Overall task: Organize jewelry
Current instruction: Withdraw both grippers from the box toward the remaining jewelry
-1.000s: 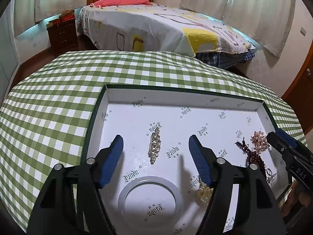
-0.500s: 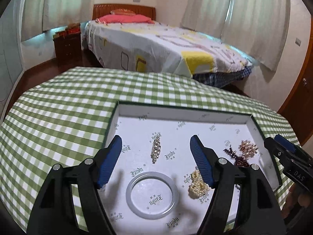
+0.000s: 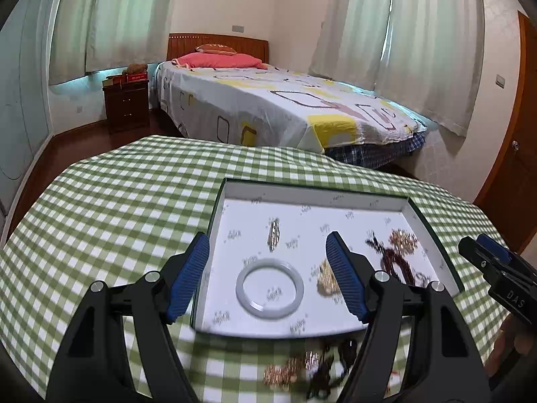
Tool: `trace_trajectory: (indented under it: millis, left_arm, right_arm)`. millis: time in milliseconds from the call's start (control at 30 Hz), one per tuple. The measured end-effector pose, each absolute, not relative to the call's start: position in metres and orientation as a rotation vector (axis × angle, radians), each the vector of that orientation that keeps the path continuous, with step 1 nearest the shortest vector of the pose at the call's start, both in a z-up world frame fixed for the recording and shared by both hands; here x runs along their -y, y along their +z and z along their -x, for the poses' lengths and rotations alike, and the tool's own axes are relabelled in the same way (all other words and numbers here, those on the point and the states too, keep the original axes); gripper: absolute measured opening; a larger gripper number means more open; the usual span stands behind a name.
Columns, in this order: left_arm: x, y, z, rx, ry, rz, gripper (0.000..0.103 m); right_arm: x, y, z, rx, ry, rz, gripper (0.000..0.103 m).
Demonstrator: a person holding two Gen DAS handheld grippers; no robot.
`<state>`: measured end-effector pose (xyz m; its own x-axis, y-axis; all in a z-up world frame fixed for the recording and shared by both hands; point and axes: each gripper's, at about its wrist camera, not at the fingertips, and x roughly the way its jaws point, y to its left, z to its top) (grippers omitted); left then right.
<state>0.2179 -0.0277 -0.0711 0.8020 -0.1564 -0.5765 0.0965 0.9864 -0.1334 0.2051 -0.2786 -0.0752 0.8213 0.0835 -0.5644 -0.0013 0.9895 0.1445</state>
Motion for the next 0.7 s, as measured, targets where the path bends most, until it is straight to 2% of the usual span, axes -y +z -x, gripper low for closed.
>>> trace_trajectory:
  millis: [400,467,700]
  left_arm:
    - [0.015,-0.104,-0.169,-0.685,-0.121,0.082,0.068]
    - [0.017,-0.110,-0.164,-0.699,-0.122,0.075,0.063]
    - [0.029,-0.131,-0.151,-0.747,-0.141,0.039,0.062]
  right_arm:
    - [0.271,-0.097,-0.164,-0.629,0.048,-0.149,0.065]
    - [0.269,-0.103,-0.157,-0.644,0.052,-0.149,0.065]
    - [0.266,-0.120,-0.142,-0.677,0.053,-0.150,0.064]
